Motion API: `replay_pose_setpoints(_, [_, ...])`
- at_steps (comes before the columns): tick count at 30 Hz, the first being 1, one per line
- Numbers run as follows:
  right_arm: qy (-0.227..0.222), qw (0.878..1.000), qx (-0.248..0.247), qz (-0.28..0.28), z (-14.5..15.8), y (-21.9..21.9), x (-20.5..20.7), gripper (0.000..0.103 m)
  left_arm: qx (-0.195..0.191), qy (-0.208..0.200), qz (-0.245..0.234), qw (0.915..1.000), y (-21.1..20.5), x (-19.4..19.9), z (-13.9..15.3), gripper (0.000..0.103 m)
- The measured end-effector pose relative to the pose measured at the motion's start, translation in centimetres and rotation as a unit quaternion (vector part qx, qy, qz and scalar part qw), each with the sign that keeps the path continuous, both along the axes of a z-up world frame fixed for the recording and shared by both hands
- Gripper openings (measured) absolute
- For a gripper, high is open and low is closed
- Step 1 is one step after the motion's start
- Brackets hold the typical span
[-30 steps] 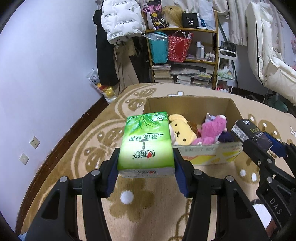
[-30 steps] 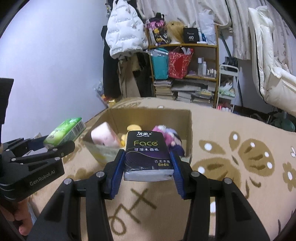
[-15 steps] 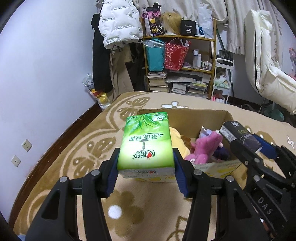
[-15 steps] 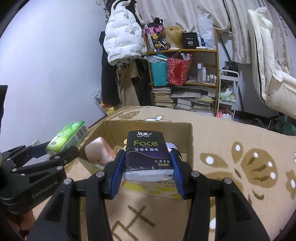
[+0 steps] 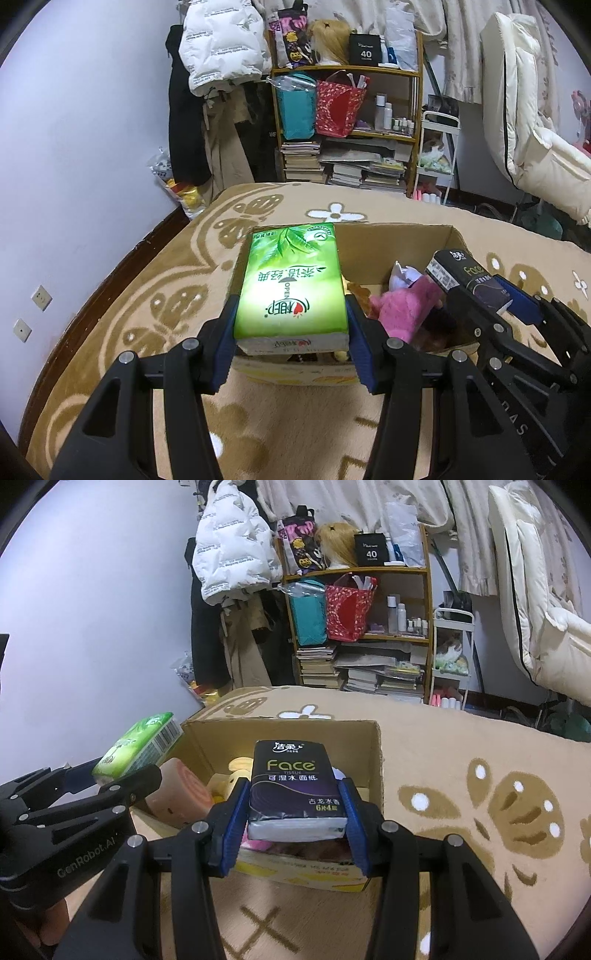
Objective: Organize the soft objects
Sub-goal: 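Lift the green and black tissue packs over the box with both grippers, then open both grippers to drop the tissue packs into the box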
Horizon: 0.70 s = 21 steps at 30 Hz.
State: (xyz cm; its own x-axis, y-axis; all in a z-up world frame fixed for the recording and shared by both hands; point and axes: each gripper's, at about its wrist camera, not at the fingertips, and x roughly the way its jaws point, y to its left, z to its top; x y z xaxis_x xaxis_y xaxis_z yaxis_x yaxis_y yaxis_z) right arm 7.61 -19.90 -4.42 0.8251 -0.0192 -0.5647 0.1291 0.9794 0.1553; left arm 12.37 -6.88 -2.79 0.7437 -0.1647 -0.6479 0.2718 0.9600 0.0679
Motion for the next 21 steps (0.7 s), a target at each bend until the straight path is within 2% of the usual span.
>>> replay_pose_setpoints(16, [0.018,1.0,0.0,-0.022,-1.9,-1.0,1.5,0.052,0.006,0.02,-0.007,0.9998,-1.3,2.0,-1.6,0.053])
replay_pose_setpoints(21, [0.021,1.0,0.0,-0.022,-2.0,-1.0,1.6,0.052,0.008,0.012,-0.004,0.9999,-1.3,1.9,-1.6,0.06])
